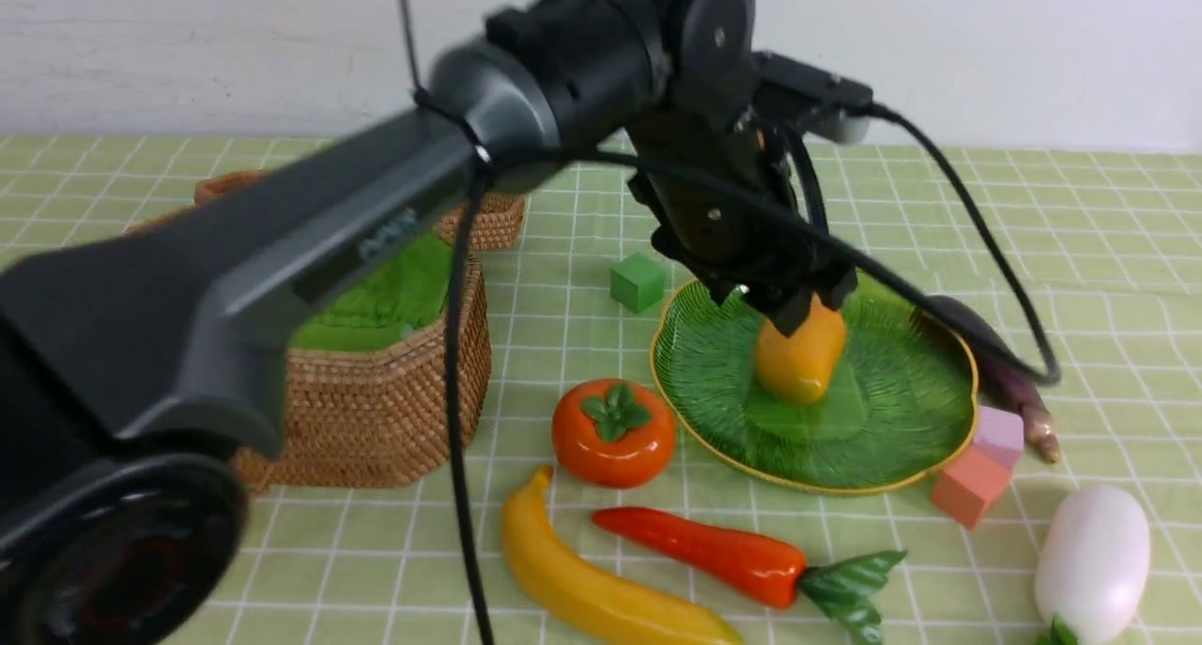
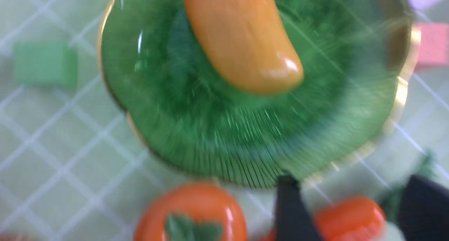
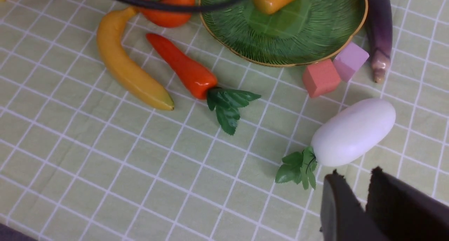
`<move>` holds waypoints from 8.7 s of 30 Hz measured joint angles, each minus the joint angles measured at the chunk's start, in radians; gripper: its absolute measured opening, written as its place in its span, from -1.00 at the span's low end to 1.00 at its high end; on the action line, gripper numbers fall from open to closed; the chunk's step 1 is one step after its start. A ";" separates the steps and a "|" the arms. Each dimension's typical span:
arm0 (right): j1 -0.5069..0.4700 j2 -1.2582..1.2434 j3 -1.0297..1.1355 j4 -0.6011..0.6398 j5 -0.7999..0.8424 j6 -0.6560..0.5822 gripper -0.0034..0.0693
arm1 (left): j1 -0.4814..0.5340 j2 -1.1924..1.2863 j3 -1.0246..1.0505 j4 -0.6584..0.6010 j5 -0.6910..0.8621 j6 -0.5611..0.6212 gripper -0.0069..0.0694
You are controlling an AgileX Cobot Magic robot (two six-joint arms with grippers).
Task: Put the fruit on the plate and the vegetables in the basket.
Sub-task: Use the left arm to grab a banana and put it into the right plate, then grab a tomato with your left arm and place it on the plate on the right, then use the right arm to grab a carrot and put it into the left basket
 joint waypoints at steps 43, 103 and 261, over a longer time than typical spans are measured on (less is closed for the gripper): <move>0.000 -0.001 0.035 0.026 -0.032 -0.059 -0.52 | 0.000 -0.184 0.965 0.059 -0.447 0.923 -0.03; 0.000 -0.001 0.035 0.034 -0.265 -0.007 -0.51 | 0.000 -0.051 0.314 -0.191 -0.322 0.774 0.54; 0.249 0.925 -0.106 0.227 -0.331 -0.648 -0.08 | -0.150 -1.677 1.443 0.120 -0.380 -0.451 -0.85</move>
